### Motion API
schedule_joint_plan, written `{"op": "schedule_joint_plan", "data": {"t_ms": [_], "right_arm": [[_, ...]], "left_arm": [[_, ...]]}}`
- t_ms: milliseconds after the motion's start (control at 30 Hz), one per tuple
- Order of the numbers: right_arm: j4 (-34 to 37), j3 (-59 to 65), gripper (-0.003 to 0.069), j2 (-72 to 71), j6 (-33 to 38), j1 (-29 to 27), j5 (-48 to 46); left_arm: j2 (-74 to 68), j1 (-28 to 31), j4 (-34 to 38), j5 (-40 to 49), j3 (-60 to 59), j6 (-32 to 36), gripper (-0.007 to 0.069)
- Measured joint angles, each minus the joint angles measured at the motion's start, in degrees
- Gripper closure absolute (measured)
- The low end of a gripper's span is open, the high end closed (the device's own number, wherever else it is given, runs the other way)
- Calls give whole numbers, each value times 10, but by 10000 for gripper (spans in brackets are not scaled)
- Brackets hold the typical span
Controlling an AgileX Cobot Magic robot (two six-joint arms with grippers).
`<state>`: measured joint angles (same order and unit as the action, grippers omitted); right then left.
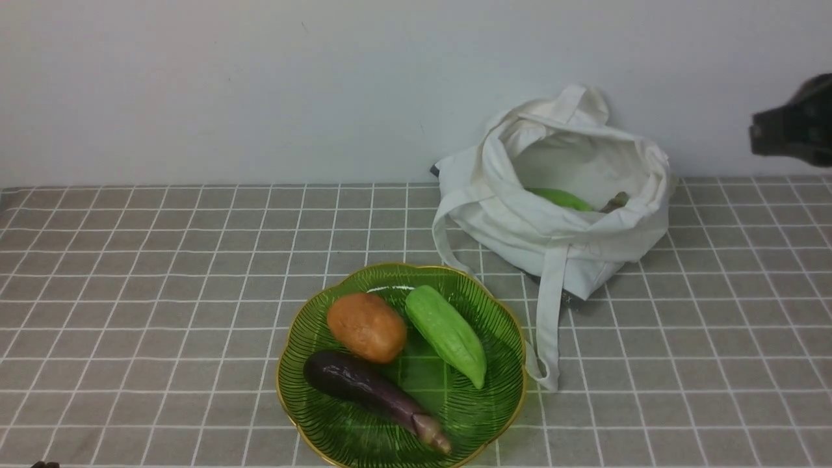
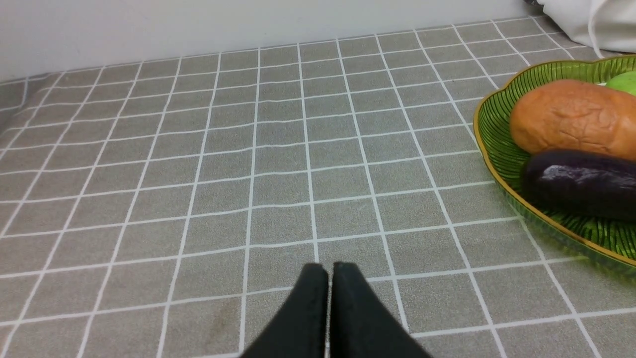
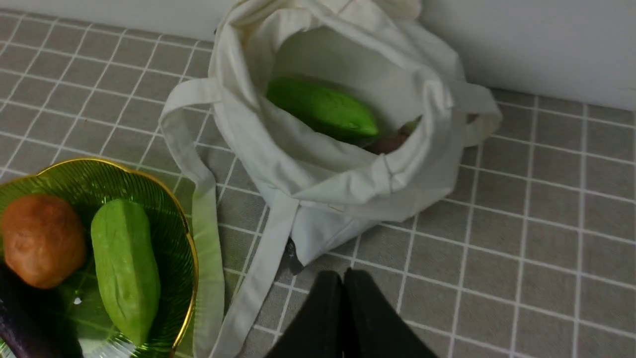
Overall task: Take vegetables from bag on grey coffee tablecloth place on plate.
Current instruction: 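Reach into the cloth bag and grasp the green vegetable inside with the right gripper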
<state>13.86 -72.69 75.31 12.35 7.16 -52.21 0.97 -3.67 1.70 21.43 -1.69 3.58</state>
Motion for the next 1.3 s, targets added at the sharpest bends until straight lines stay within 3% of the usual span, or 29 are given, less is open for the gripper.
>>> {"op": "schedule_joint_plan", "data": {"t_ms": [200,567,700,733,767,933,1067,1200,1300], "right_arm": [[32,-110,672,174,54,27,12],[-4,-278,629,403,54,59,14],[-42,-335,531,471,54,63,15],[-56,-355,463,496,54,63,16],[-57,-358,445,501,54,63,17],[-86,-373,209,548,54,63,34],[-111,-376,86,572,46,63,58],[-124,-377,60,590,23,63,74],[-124,-377,79,602,11,63,76]], "left_arm": [[0,0,0,0,0,0,629],[0,0,0,0,0,0,629],[0,0,0,0,0,0,629],[0,0,0,0,0,0,629],[0,0,0,0,0,0,629],[0,0,0,0,0,0,629],[0,0,0,0,0,0,629],[0,0,0,0,0,0,629],[0,0,0,0,0,0,629]]}}
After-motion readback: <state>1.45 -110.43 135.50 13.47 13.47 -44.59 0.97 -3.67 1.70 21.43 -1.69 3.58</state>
